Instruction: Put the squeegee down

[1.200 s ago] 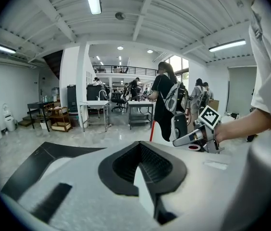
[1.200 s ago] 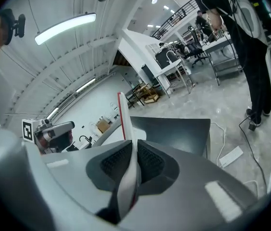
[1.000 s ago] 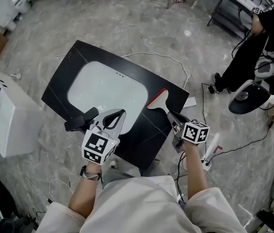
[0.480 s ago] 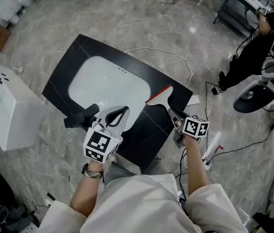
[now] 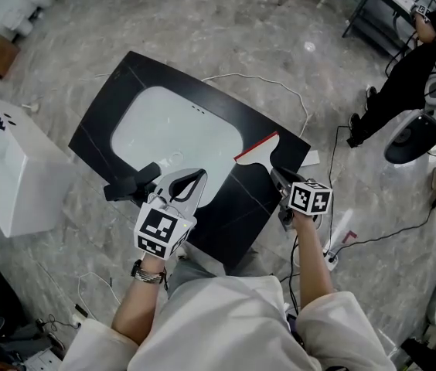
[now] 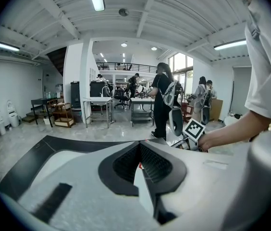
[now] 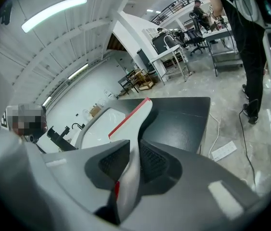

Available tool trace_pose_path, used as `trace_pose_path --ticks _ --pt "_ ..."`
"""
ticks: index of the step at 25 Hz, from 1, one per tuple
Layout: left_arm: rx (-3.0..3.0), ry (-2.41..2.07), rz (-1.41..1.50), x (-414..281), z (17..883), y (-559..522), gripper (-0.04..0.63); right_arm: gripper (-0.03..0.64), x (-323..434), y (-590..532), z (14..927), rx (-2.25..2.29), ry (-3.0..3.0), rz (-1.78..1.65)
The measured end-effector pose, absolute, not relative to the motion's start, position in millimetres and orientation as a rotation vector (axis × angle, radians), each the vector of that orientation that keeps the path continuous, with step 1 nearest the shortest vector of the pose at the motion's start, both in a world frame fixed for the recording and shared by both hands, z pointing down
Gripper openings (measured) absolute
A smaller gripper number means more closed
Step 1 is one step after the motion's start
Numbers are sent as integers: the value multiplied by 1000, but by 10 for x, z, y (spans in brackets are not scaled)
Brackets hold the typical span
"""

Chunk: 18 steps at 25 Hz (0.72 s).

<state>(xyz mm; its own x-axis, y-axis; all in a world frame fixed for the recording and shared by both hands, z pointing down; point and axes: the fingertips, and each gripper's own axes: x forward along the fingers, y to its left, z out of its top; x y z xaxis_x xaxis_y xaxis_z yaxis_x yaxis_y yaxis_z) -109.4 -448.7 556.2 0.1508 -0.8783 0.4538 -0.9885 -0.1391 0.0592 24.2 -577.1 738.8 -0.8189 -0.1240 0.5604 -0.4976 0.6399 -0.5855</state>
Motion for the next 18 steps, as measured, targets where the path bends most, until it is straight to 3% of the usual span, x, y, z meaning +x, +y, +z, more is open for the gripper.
trace_pose_path --ticks 18 --pt "2108 -1794 438 -1284 5531 -4288 0 41 262 -5859 7185 596 -2407 956"
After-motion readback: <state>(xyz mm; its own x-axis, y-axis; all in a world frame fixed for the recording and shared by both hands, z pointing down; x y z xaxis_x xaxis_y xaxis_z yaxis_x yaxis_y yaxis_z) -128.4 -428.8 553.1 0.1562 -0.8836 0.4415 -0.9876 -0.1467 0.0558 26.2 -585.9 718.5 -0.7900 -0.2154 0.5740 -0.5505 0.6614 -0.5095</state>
